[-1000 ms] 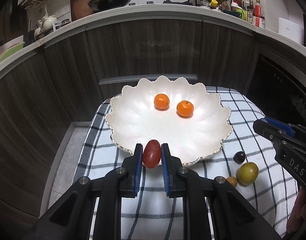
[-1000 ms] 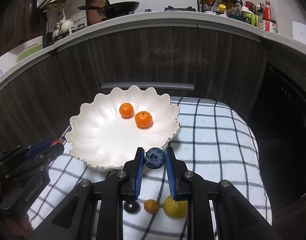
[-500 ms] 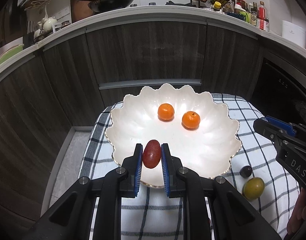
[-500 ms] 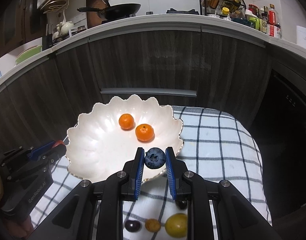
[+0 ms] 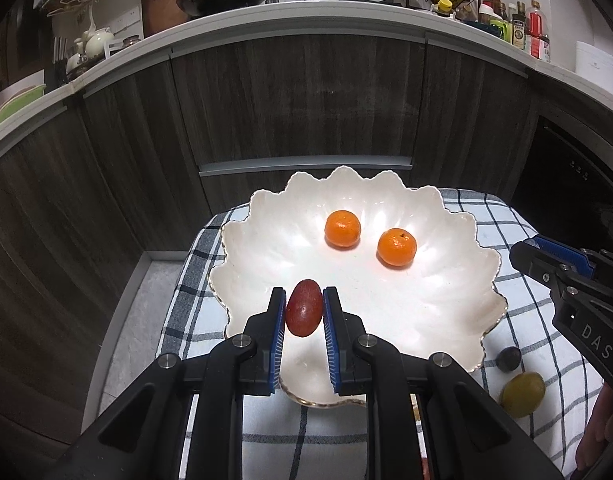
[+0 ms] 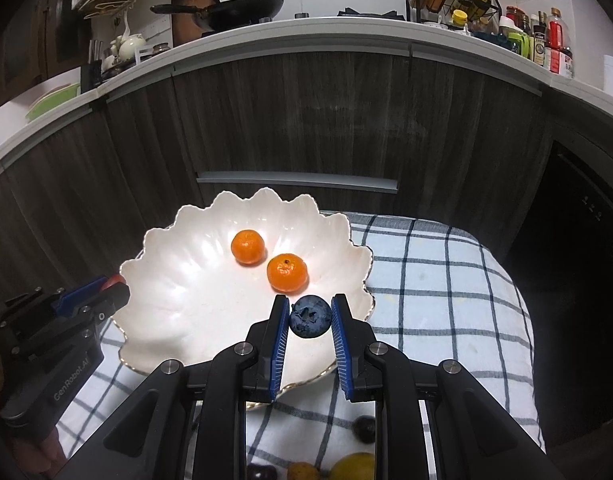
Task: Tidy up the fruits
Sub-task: 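Lift and carry the red oval fruit over the bowl while the right tool carries the blueberry, then open the left tool to drop the red fruit while the right tool releases the blueberry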
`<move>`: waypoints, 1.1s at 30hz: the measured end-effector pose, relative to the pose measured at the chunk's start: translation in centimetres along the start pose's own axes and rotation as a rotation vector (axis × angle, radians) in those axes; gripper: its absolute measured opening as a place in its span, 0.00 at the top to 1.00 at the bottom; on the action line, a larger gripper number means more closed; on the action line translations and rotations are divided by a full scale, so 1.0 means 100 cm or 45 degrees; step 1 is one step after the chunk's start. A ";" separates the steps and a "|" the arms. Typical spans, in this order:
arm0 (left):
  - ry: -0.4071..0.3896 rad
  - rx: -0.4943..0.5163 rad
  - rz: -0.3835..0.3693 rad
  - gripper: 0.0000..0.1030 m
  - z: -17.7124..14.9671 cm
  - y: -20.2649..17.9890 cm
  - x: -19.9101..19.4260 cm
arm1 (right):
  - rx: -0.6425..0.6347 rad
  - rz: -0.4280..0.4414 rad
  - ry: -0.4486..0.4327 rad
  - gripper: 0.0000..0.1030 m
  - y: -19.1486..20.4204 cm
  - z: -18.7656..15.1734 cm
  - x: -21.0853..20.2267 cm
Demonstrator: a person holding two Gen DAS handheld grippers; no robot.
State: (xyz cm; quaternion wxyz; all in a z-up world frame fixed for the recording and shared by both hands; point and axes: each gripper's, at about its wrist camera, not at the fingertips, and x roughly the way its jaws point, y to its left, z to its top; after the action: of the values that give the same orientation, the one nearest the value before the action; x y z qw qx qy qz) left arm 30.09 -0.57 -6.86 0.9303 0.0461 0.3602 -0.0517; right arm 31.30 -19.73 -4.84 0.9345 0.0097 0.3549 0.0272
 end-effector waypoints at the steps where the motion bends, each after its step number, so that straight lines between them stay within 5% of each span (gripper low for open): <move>1: 0.002 0.001 0.001 0.81 0.000 0.001 0.001 | -0.004 -0.001 0.005 0.78 0.000 0.001 0.003; 22: 0.091 -0.027 -0.006 0.81 -0.005 0.007 0.034 | -0.035 0.016 0.143 0.77 0.006 -0.004 0.046; 25: 0.085 -0.032 0.005 0.56 -0.005 0.008 0.033 | -0.044 0.027 0.155 0.75 0.006 -0.004 0.048; 27: 0.066 -0.042 0.026 0.44 -0.005 0.010 0.030 | -0.045 0.032 0.160 0.60 0.007 -0.004 0.048; 29: 0.062 -0.043 0.030 0.42 -0.005 0.011 0.028 | -0.033 0.026 0.142 0.31 0.007 -0.004 0.045; 33: 0.068 -0.040 0.042 0.36 -0.006 0.011 0.025 | -0.021 -0.022 0.117 0.23 0.005 -0.002 0.039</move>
State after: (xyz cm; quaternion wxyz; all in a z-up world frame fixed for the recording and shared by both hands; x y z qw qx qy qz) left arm 31.70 0.45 -8.92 0.9216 0.0388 0.3850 -0.0296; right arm 34.09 -19.02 -7.56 0.9174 -0.0024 0.3973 0.0226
